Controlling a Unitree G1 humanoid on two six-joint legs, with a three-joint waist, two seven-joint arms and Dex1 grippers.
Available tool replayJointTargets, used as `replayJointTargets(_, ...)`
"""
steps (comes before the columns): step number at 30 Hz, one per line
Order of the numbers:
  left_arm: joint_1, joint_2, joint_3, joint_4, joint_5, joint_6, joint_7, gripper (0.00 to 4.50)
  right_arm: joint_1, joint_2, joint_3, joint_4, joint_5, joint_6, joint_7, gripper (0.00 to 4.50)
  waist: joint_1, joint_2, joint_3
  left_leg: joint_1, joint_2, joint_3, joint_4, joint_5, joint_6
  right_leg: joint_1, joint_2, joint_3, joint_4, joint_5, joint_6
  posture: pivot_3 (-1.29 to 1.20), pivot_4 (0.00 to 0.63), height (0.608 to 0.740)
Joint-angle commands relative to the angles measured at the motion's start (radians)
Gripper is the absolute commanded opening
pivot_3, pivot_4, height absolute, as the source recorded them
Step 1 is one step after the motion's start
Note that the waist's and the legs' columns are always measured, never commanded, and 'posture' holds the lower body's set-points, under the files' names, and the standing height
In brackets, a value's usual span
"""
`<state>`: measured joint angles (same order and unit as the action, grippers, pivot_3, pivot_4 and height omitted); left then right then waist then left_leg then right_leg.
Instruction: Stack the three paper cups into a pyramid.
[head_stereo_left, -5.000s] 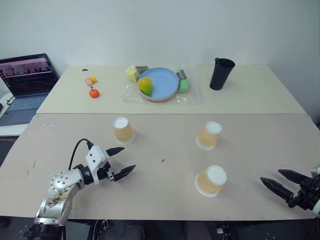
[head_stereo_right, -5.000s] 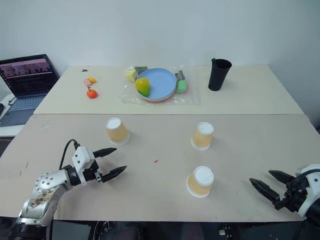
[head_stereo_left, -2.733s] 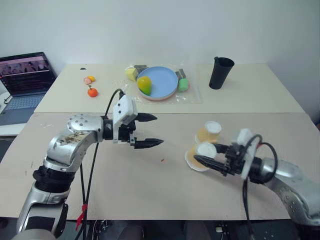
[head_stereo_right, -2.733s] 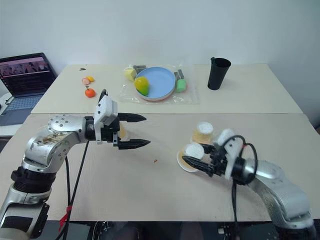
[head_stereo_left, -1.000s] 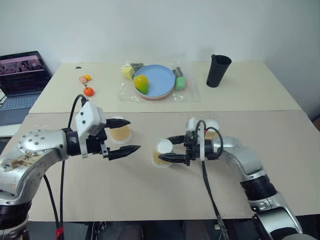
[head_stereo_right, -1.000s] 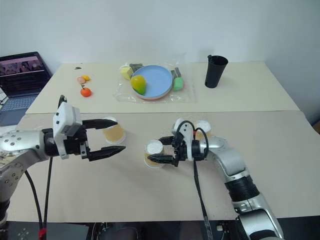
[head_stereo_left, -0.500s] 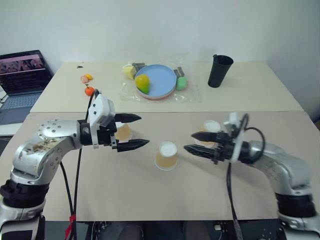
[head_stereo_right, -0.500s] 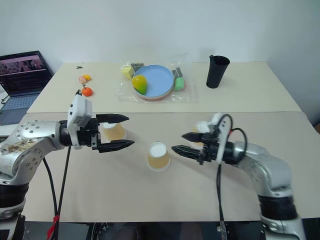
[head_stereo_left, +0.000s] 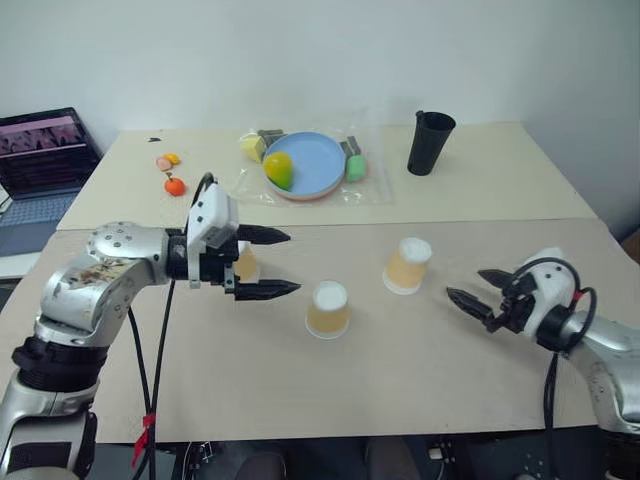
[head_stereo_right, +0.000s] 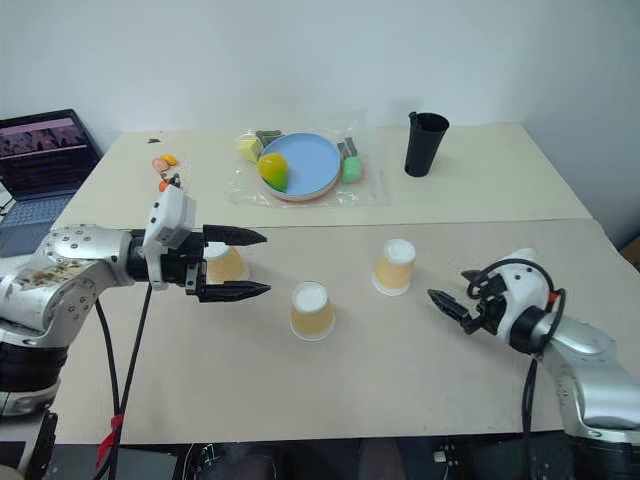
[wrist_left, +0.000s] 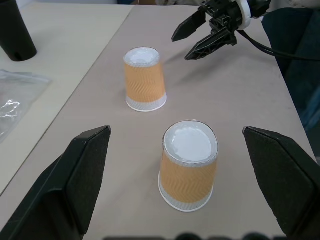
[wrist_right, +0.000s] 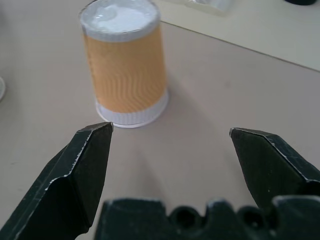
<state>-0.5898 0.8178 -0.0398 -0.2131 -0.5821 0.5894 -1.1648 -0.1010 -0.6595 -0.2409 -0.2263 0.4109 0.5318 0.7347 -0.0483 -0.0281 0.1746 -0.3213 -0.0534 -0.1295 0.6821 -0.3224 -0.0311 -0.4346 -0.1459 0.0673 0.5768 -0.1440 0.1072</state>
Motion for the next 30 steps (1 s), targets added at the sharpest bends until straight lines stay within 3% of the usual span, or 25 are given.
replayJointTargets(1, -0.032, -0.005, -0.007, 0.013, 0.024, -0.036, -0.024, 4.50, -0.051, 0.011, 0.030, -0.002, 0.003, -0.033, 0.011, 4.38, 0.003, 0.000, 0.000, 0.000, 0.000, 0.000, 0.000, 0.000, 0.000, 0.000, 0.000, 0.000, 0.000, 0.000, 0.000, 0.00, 0.150, 0.716)
replayJointTargets(5, -0.025, -0.014, -0.011, 0.011, 0.035, -0.042, -0.027, 4.50, -0.097, 0.022, 0.061, 0.015, 0.000, -0.034, 0.011, 4.38, 0.006, 0.000, 0.000, 0.001, 0.000, -0.001, 0.001, 0.000, 0.000, -0.003, 0.000, 0.000, 0.000, 0.004, -0.007, 0.00, 0.150, 0.716)
replayJointTargets(30, 0.063, -0.025, 0.044, -0.089, 0.011, 0.002, 0.048, 4.50, -0.330, 0.074, 0.144, 0.300, -0.052, -0.141, 0.054, 4.38, 0.003, 0.000, 0.000, 0.000, 0.000, -0.001, 0.001, 0.000, 0.000, -0.004, 0.000, 0.000, 0.000, 0.005, -0.007, 0.00, 0.150, 0.716)
